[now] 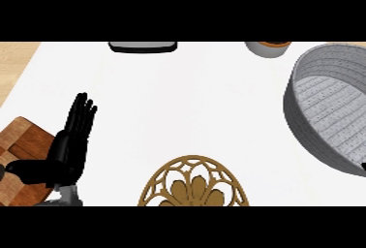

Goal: Pick the squash from the placemat and place it in the basket

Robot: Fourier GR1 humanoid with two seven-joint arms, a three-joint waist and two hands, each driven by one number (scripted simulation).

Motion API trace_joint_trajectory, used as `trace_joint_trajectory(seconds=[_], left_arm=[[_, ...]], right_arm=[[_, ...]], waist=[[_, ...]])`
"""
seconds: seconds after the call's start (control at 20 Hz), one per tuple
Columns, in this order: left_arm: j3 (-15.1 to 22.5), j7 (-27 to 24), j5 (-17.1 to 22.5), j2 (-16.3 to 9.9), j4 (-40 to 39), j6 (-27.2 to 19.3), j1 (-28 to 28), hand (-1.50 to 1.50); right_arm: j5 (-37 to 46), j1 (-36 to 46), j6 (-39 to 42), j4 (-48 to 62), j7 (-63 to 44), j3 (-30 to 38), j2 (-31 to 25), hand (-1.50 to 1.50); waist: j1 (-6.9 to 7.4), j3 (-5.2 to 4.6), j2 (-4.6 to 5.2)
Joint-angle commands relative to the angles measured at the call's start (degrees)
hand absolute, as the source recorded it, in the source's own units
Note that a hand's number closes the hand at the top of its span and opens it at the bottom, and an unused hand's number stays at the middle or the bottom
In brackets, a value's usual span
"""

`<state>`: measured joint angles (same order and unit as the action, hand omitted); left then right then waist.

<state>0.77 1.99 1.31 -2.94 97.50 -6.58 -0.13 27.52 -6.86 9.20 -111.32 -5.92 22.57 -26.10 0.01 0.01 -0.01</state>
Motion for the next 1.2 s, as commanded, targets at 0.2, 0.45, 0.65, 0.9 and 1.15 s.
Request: trace_joint_trajectory(seconds=[0.2,0.45,0.65,0.9,1.15], left_arm=[[-0.69,-1.02,0.47,-0.71,1.10,1.60,1.96,0.00],[-1.48,-3.35,-0.62,0.41,-6.02,0.56,-3.08,0.00],[0.20,1.09,-0.68,0.91,-1.27,0.43,-1.24,0.00],[-1.52,-1.57,-0.32,0.21,-3.11,1.23,-1.87,0.00],[-3.38,-0.38,1.97,-0.90,-1.95,2.73,-2.14,0.00]], right_arm=[[4.57,8.14,-0.21,17.24,7.57,0.99,-3.33,1.50],[8.17,9.04,-3.76,24.40,14.16,0.17,-2.33,1.50],[5.13,14.07,-3.28,33.83,17.68,3.21,-4.84,1.50],[8.54,16.62,-8.13,42.74,21.84,1.94,-4.20,1.50],[6.69,12.83,-8.83,43.65,23.68,4.44,-3.92,1.50]], waist=[[0.34,0.00,0.05],[0.00,-0.01,0.04],[0.13,0.01,0.05],[0.17,0.00,0.04],[0.01,0.00,0.02]])
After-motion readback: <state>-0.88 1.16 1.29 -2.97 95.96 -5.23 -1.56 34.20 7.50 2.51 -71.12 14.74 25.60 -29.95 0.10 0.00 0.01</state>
